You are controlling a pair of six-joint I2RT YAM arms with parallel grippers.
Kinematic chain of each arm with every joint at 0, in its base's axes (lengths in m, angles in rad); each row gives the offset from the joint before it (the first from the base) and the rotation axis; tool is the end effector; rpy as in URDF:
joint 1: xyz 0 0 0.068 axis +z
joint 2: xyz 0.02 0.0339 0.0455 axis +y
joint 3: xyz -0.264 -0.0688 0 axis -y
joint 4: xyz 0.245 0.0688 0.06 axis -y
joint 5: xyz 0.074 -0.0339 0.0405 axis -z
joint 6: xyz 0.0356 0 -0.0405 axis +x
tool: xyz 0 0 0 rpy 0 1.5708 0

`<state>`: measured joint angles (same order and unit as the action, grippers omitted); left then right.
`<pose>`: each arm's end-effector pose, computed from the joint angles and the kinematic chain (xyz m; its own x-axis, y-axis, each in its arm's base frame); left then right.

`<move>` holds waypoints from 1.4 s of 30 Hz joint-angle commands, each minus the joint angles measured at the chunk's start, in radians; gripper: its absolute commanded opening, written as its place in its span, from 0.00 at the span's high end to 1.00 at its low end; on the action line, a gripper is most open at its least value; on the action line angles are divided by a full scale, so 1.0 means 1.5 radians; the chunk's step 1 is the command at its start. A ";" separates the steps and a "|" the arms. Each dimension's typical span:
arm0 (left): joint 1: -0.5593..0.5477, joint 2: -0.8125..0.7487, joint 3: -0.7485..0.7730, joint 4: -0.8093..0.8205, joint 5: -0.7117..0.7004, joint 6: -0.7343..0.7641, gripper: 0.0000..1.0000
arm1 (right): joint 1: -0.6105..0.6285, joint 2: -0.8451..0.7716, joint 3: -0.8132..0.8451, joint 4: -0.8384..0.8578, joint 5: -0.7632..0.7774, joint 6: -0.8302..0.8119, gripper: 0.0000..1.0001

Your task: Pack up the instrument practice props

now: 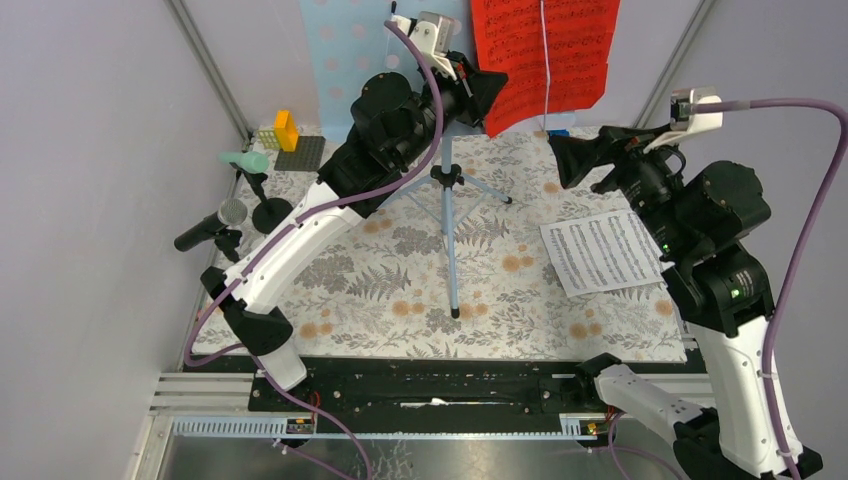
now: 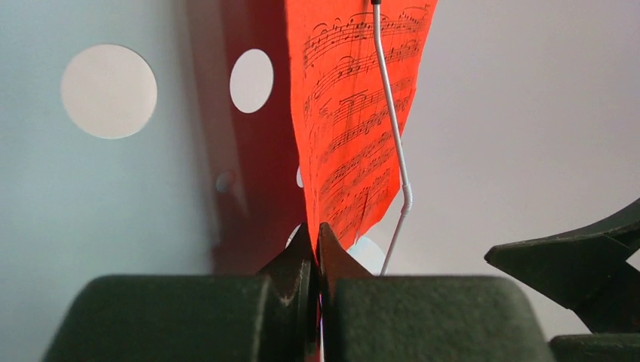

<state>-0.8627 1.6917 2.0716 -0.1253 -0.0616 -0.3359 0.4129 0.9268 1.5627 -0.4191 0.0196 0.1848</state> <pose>0.2378 -0.2744 0.5497 -0.0825 -0.4095 -0.9086 0.7332 0.5925 -0.3336 0.1194 0.0515 0.5420 0.1232 0.2545 -0.9592 -0.4133 0.8919 0.1836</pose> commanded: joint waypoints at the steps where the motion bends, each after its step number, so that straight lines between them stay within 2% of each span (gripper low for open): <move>1: 0.002 -0.031 0.002 0.047 -0.018 0.008 1.00 | 0.005 0.051 0.075 0.018 0.010 0.001 0.00; 9: 0.003 -0.030 0.003 0.041 -0.013 0.012 1.00 | 0.004 0.168 0.199 -0.027 0.019 -0.007 0.02; 17: 0.003 -0.035 -0.002 0.039 -0.024 0.016 1.00 | 0.004 0.252 0.244 0.007 0.012 -0.028 0.13; 32: 0.002 -0.034 -0.015 0.050 -0.028 0.017 1.00 | 0.004 0.273 0.245 0.086 -0.003 -0.038 0.47; 36: 0.003 -0.036 -0.017 0.049 -0.028 0.019 1.00 | 0.003 0.281 0.258 0.093 -0.010 -0.035 0.64; 42: 0.002 -0.049 -0.027 0.051 -0.034 0.027 1.00 | 0.004 0.273 0.246 0.119 -0.041 -0.040 0.84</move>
<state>-0.8623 1.6814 2.0476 -0.1013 -0.0872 -0.3157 0.4129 1.3464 1.9091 -0.3229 -0.0059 0.1337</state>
